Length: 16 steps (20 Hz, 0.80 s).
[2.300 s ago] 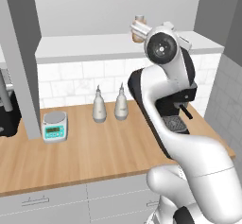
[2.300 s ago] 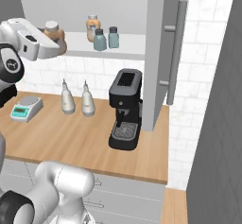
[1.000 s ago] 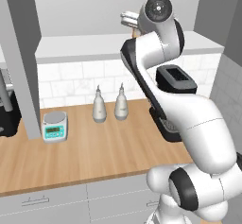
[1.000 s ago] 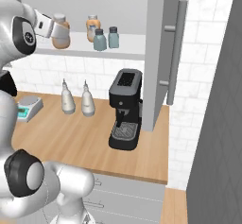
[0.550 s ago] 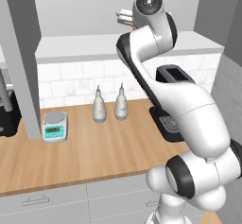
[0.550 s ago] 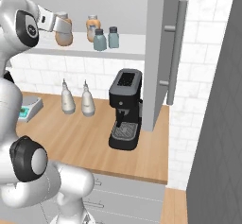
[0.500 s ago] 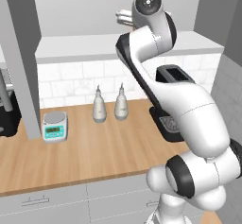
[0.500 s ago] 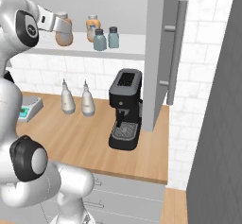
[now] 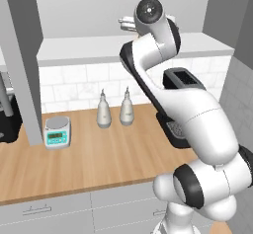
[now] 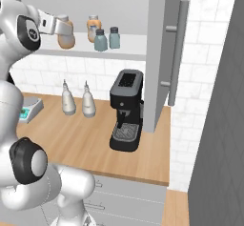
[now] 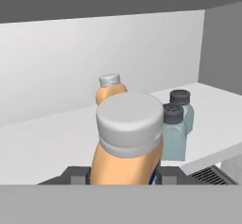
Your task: Put the shaker and condiment bottle from the counter next to their counterparts in the cabinet.
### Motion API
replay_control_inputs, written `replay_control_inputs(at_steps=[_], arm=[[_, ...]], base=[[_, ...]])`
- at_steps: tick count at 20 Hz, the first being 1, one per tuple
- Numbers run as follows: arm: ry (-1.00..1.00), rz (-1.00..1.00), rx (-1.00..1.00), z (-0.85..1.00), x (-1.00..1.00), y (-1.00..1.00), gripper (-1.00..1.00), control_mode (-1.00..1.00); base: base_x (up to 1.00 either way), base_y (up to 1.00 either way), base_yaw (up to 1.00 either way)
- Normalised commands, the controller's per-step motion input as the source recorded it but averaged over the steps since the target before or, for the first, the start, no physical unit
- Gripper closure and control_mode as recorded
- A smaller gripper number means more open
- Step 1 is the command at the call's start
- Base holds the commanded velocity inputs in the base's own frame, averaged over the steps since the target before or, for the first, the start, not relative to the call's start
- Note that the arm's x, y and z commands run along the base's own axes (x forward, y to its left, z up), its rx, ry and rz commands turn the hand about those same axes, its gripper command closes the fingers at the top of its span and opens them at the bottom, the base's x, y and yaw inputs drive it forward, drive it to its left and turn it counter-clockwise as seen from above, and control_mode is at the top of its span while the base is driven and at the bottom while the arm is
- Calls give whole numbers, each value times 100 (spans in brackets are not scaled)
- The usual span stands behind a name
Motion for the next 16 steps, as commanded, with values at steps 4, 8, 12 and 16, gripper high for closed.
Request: replay_control_inputs(at_steps=[4, 8, 12, 16], arm=[[0, 2, 0, 0, 16, 0, 100, -100], [0, 2, 0, 0, 31, 0, 100, -100], [0, 2, -2, -5, 30, 0, 100, -100], [-1, 2, -3, -23, 8, 0, 100, -100]], base=[[0, 0, 0], [0, 0, 0], [0, 0, 0], [0, 0, 0]])
